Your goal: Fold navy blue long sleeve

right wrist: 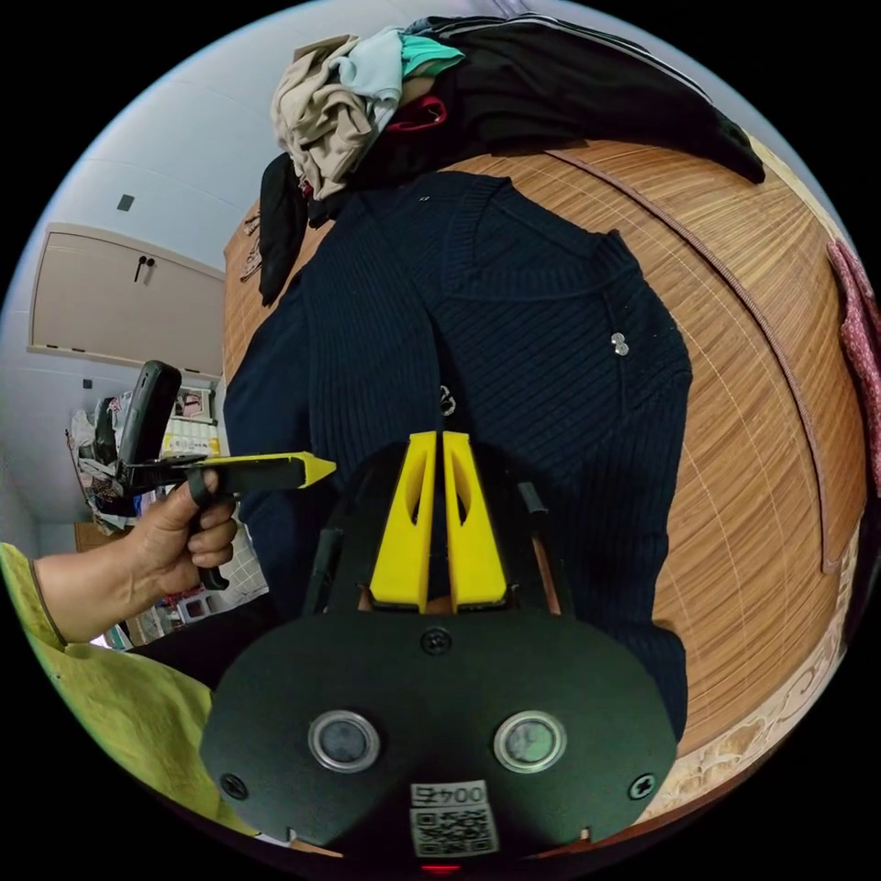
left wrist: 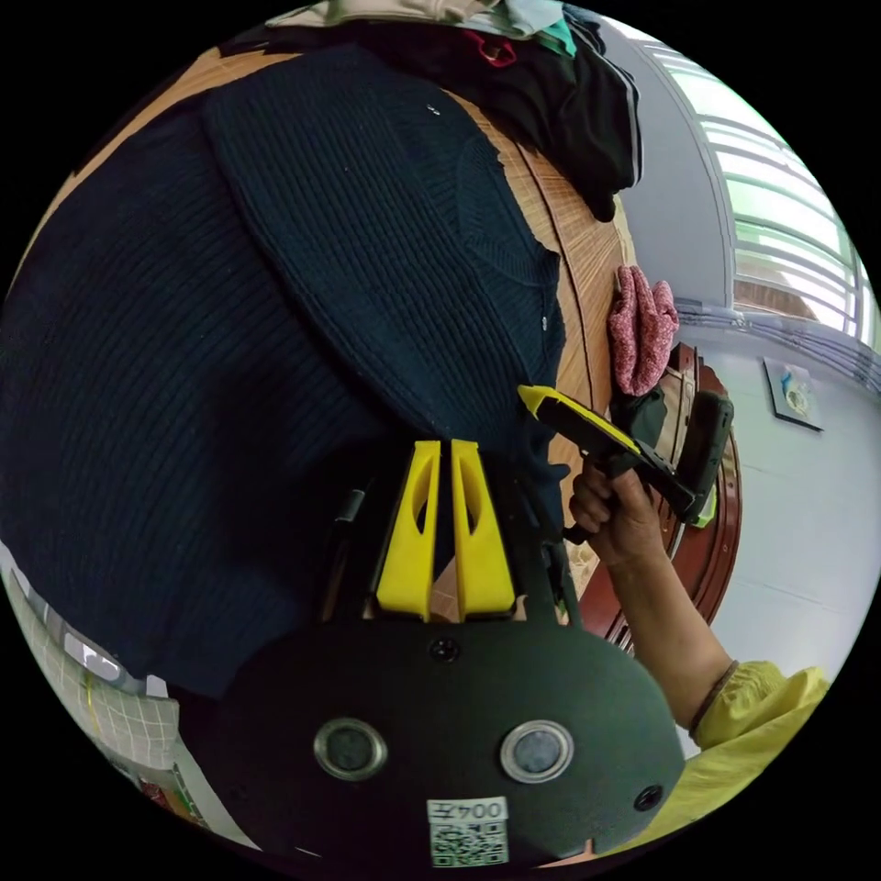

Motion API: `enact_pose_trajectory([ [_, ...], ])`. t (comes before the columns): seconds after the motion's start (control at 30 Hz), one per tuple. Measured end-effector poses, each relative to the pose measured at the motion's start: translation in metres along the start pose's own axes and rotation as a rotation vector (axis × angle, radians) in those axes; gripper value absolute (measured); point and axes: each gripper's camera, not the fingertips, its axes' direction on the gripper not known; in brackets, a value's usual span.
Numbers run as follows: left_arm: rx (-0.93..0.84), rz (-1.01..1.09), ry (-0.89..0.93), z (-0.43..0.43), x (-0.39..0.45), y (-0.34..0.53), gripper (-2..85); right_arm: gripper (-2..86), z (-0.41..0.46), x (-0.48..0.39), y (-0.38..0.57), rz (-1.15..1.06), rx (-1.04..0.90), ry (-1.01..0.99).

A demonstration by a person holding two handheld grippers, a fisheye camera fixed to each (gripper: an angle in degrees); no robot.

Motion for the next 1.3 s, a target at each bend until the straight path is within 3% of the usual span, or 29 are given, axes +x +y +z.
enact_pose_trajectory([
  [0.17, 0.012, 0.002, 0.060, 0.002, 0.018, -0.006, 2.6, 1.5, -0.011, 0.001, 0.001, 0.017, 0.043, 0.031],
  [0.33, -0.061, -0.114, 0.121, 0.020, 0.012, -0.015, 2.4, 4.1, 0.012, 0.005, -0.002, 0.078, -0.067, 0.046],
  [0.43, -0.050, -0.099, 0.152, 0.013, 0.018, -0.013, 2.6, 5.8, 0.006, 0.000, 0.003, 0.120, 0.012, 0.063],
  [0.57, -0.037, 0.042, 0.039, -0.025, 0.035, -0.006, 2.2, 5.5, 0.001, -0.018, 0.017, 0.128, 0.036, 0.028],
  [0.7, -0.062, 0.142, -0.230, -0.063, 0.033, 0.010, 1.6, 3.0, 0.033, -0.052, 0.041, 0.125, -0.110, -0.041],
  [0.8, -0.096, 0.133, -0.329, -0.073, 0.027, 0.017, 0.9, 1.1, 0.067, -0.073, 0.056, 0.177, -0.195, 0.016],
  [0.9, -0.130, 0.132, -0.349, -0.070, 0.033, 0.014, 0.5, -0.2, 0.103, -0.085, 0.062, 0.237, -0.307, 0.093],
  [1.3, -0.104, 0.309, -0.524, -0.088, 0.070, -0.048, 0.7, -0.7, 0.130, -0.111, 0.065, 0.200, -0.319, 0.132],
])
